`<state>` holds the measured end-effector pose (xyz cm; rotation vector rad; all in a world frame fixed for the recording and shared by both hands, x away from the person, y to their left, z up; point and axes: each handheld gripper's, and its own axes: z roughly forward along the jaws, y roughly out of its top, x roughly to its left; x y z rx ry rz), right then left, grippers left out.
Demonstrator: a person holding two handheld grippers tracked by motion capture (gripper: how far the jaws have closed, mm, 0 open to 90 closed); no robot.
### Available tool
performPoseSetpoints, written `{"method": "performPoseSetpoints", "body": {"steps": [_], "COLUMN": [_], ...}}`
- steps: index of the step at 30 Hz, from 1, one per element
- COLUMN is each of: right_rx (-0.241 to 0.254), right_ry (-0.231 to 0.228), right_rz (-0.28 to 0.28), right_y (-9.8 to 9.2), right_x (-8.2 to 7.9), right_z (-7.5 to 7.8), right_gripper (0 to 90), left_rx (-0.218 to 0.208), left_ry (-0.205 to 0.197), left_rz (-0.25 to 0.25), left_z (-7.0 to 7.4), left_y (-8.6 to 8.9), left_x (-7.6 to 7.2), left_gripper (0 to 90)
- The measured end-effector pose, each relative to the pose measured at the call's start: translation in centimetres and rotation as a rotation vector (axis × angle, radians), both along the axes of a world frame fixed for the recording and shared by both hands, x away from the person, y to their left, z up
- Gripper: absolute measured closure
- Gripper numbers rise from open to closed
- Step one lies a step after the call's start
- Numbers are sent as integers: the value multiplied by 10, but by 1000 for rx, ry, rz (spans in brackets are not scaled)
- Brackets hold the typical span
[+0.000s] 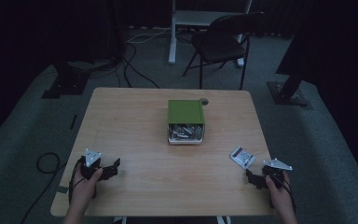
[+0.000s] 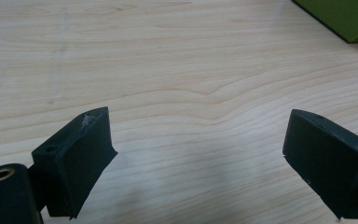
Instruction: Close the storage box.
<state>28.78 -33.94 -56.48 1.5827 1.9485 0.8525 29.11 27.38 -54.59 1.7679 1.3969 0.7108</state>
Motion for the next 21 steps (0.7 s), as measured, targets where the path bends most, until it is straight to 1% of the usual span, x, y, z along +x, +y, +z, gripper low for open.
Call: {"method": "performPoseSetpoints", "body": {"steps": [6, 8, 9, 10, 12, 14, 18, 21], "right_rx": [1, 1, 1, 1, 1, 1, 1, 1], "right_ry": [2, 2, 2, 2, 2, 2, 2, 1], "right_rz": [-4, -4, -4, -4, -4, -4, -4, -4], "right_y": [0, 0, 0, 0, 0, 0, 0, 0], "right_x": [1, 1, 1, 1, 1, 1, 1, 1], "right_z": [0, 0, 0, 0, 0, 0, 0, 0], "right_gripper": [117, 117, 117, 117, 117, 117, 117, 118], "left_rx": [-13, -6, -6, -1, 5, -9, -1, 23], "left_ry": [8, 13, 13, 13, 11, 20, 33, 42], "left_rz": [33, 50, 50, 75, 94, 110, 138, 176], "left_z": [0, 1, 1, 1, 0, -2, -3, -4], "left_y": [9, 14, 14, 18, 23, 28, 35, 41], "left_x": [-7, -9, -9, -11, -12, -13, -16, -18], "left_gripper": [90, 90, 90, 90, 90, 90, 90, 90]}}
